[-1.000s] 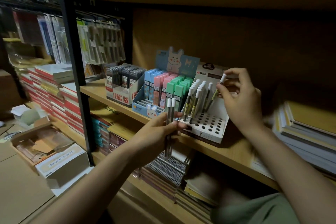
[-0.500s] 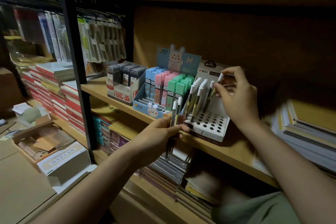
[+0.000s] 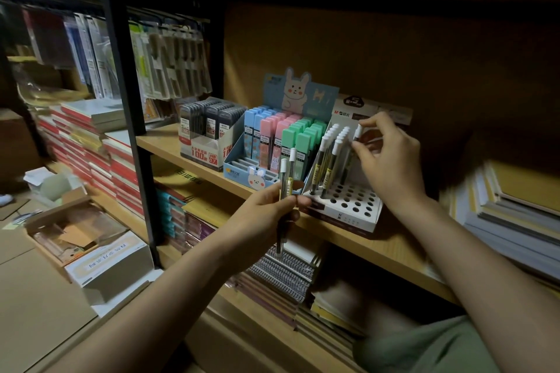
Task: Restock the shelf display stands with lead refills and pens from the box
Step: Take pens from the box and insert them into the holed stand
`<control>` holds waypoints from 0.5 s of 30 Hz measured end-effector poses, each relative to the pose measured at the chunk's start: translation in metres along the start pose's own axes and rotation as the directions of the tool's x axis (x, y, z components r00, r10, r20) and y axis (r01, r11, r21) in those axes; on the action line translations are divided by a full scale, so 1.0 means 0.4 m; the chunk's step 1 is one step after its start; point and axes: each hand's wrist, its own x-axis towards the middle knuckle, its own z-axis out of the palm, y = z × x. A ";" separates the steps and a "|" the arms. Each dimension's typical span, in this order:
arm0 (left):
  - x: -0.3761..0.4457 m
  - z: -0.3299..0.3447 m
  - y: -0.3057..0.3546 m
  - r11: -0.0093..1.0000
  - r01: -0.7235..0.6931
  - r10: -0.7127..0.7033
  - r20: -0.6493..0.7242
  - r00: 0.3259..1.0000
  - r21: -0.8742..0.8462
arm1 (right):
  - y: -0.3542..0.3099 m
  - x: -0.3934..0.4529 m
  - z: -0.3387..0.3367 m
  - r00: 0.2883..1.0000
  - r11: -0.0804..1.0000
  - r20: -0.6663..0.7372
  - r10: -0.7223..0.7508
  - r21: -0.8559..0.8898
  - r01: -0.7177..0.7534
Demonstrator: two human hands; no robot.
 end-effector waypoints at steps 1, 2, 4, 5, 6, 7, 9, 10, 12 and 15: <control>-0.003 0.000 0.000 1.000 -0.009 0.009 0.037 0.999 -0.001 | -0.001 0.000 0.000 1.000 1.000 -0.001 0.004 -0.004 -0.004; -0.005 -0.001 0.000 1.000 -0.017 0.018 0.065 0.998 -0.016 | -0.002 0.000 0.001 1.000 1.000 -0.002 0.010 -0.007 -0.010; -0.008 -0.003 0.001 0.998 -0.029 0.035 0.088 0.996 -0.060 | -0.005 0.002 0.003 1.000 1.000 0.003 0.022 -0.010 -0.022; -0.008 -0.004 0.002 0.997 -0.036 0.043 0.091 0.995 -0.075 | -0.006 0.002 0.005 0.999 1.000 0.014 0.029 -0.009 -0.029; -0.008 -0.006 0.001 0.996 -0.043 0.051 0.091 0.995 -0.082 | -0.007 0.001 0.007 0.999 0.999 0.032 0.038 -0.009 -0.038; -0.008 -0.007 0.001 0.995 -0.049 0.057 0.092 0.994 -0.083 | -0.008 -0.002 0.009 0.998 0.999 0.051 0.046 -0.010 -0.046; -0.009 -0.009 0.001 0.995 -0.061 0.069 0.092 0.993 -0.082 | -0.010 -0.008 0.008 0.996 0.998 0.072 0.055 -0.016 -0.054; -0.010 -0.010 0.001 0.994 -0.069 0.076 0.092 0.993 -0.082 | -0.013 -0.010 0.004 0.996 0.998 0.067 0.054 -0.016 -0.053; -0.012 -0.011 0.002 0.993 -0.079 0.087 0.093 0.992 -0.083 | -0.024 -0.011 -0.013 0.999 0.999 0.023 0.041 0.000 -0.041; -0.012 -0.008 0.004 0.994 -0.082 0.089 0.103 0.991 -0.074 | -0.044 -0.017 -0.046 0.997 0.992 -0.072 0.011 0.123 -0.002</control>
